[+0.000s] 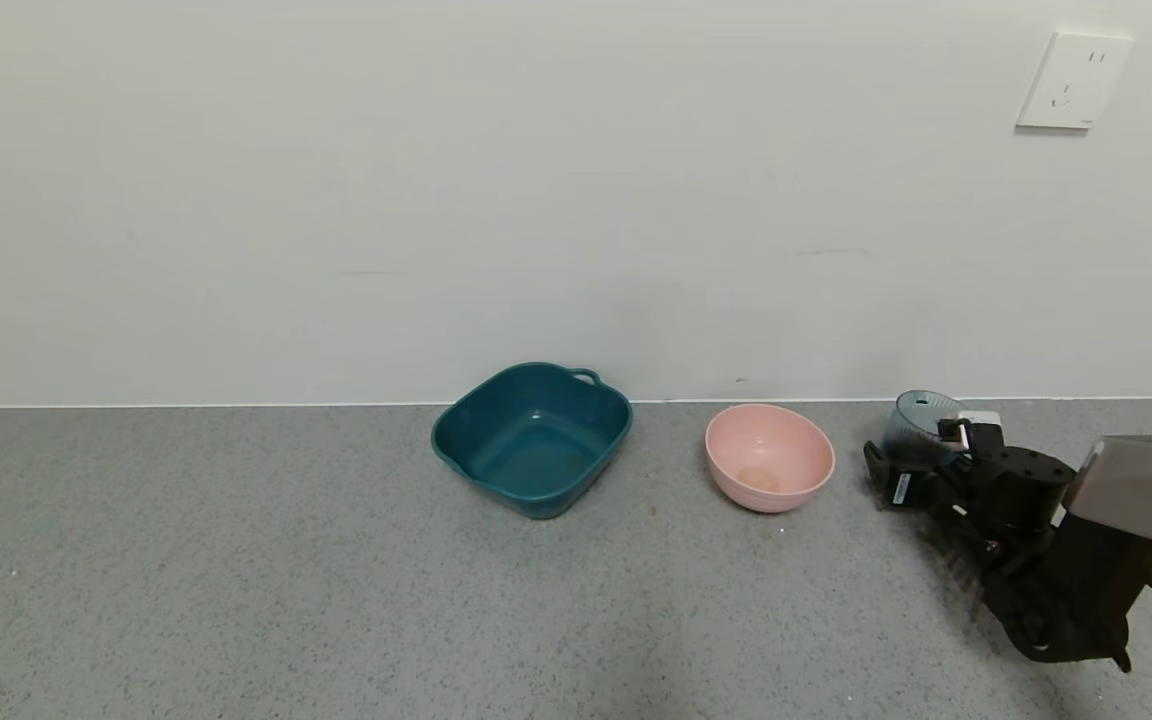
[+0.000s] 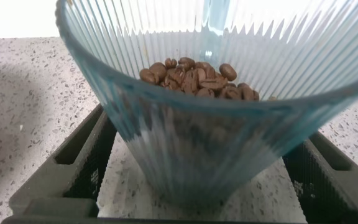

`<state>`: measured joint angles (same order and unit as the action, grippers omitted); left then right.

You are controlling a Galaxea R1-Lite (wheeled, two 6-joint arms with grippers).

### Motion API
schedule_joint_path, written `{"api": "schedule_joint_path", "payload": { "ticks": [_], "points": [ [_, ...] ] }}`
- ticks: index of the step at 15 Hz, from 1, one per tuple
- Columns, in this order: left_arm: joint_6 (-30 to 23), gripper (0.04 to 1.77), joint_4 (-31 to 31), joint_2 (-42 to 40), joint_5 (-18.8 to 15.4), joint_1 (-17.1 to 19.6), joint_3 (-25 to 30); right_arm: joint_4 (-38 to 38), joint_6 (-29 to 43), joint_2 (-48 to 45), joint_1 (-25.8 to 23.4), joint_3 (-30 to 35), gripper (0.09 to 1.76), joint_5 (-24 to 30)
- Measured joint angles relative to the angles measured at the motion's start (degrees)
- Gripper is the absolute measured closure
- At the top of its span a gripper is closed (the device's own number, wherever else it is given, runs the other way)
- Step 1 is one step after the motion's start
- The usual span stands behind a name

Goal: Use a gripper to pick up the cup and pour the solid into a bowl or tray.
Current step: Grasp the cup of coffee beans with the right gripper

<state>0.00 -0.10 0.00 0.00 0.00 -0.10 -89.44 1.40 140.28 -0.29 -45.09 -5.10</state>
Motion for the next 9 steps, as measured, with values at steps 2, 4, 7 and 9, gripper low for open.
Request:
{"api": "schedule_joint_path", "payload": {
  "ticks": [2,4,7,9],
  "points": [
    [0.0,0.06,0.0,0.0,0.0,0.0,0.0,0.0,0.0,0.1,0.0,-0.5,0.14,-0.6],
    [0.0,0.06,0.0,0.0,0.0,0.0,0.0,0.0,0.0,0.2,0.2,-0.8,0.14,-0.8],
    [0.0,0.06,0.0,0.0,0.0,0.0,0.0,0.0,-0.7,0.2,0.4,-0.9,0.14,-0.8],
    [0.0,0.06,0.0,0.0,0.0,0.0,0.0,0.0,-0.8,0.2,0.3,-1.2,0.14,-0.8]
  ]
}}
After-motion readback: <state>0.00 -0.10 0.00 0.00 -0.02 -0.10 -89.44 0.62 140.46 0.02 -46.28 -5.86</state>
